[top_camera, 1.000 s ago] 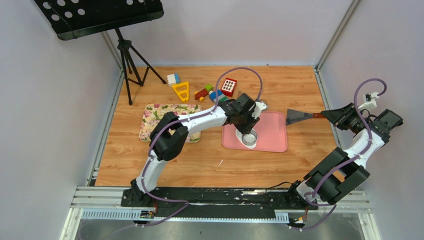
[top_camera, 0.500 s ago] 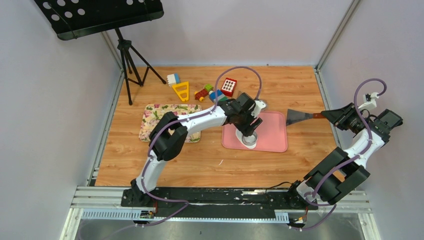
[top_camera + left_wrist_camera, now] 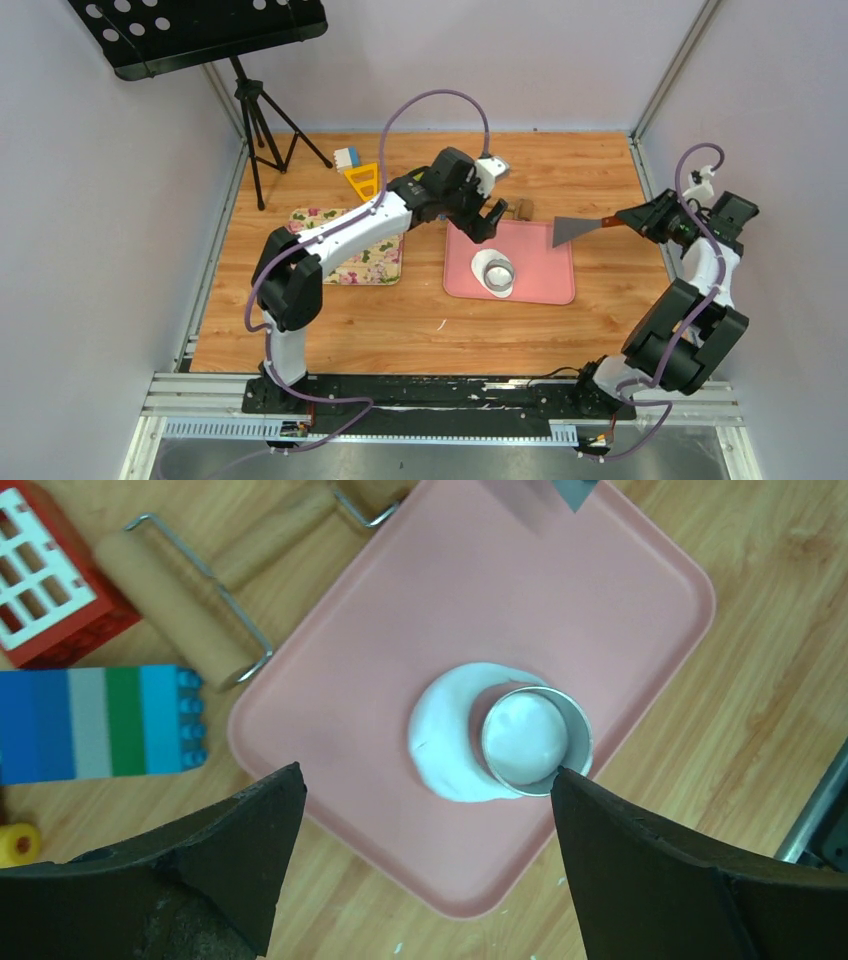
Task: Roll out the dumpling wrappers from the dough
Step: Place the spatula on the work surface.
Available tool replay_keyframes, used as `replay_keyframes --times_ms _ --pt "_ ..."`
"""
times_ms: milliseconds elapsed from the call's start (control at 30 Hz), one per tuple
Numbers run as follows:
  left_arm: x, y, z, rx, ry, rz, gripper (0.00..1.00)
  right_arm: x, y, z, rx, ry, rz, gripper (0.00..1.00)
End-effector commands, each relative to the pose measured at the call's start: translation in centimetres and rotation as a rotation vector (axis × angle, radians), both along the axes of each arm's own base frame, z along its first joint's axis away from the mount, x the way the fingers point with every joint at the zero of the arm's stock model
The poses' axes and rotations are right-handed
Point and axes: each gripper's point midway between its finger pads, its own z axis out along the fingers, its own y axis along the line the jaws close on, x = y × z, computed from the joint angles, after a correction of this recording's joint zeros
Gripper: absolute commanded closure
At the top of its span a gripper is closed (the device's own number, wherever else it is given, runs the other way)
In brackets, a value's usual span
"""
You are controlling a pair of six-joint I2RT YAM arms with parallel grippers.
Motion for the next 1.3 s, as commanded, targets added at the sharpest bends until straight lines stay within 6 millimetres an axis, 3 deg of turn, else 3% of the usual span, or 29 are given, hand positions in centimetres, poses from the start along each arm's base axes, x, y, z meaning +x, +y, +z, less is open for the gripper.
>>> replay_keyframes --times_ms 0,133,300,467,733,867,967,1133,1267 --pt "1.6 2.8 1.7 -0.02 -0.047 -0.027 0.0 4.0 -0.5 1.5 0.049 -0.031 -0.039 1.0" --pt "1.8 5.2 0.9 -0.007 -0.021 -0.047 0.0 5.8 -1.0 0.0 0.119 0.021 -0.019 1.0" --pt "1.7 7.0 0.0 0.003 -0.032 -0.042 0.0 5.2 -0.9 -3.1 0.15 0.092 -0.002 1.0" --pt "1.1 6.6 -0.5 -0.038 -0.005 -0.051 0.0 4.4 -1.9 -4.0 0.146 0.096 -0.051 1.0" --pt "0.2 6.4 -1.6 -0.061 0.043 -0.06 0.0 1.5 -1.5 -9.6 0.144 0.272 -0.015 0.97" --pt "-0.1 6.4 -1.5 -0.07 0.047 -0.066 0.0 0.5 -1.4 -10.4 0.144 0.285 -0.013 0.96" --pt "-0.4 6.2 -1.4 -0.087 0.057 -0.07 0.0 0.4 -0.9 -9.6 0.14 0.256 0.008 0.91" --pt "-0.8 5.9 -1.8 -0.105 0.085 -0.077 0.0 -0.4 -0.6 -10.4 0.097 0.279 0.02 0.7" --pt "-0.9 5.7 -2.1 -0.109 0.093 -0.086 0.0 -1.3 -0.5 -11.0 0.064 0.312 0.03 0.65"
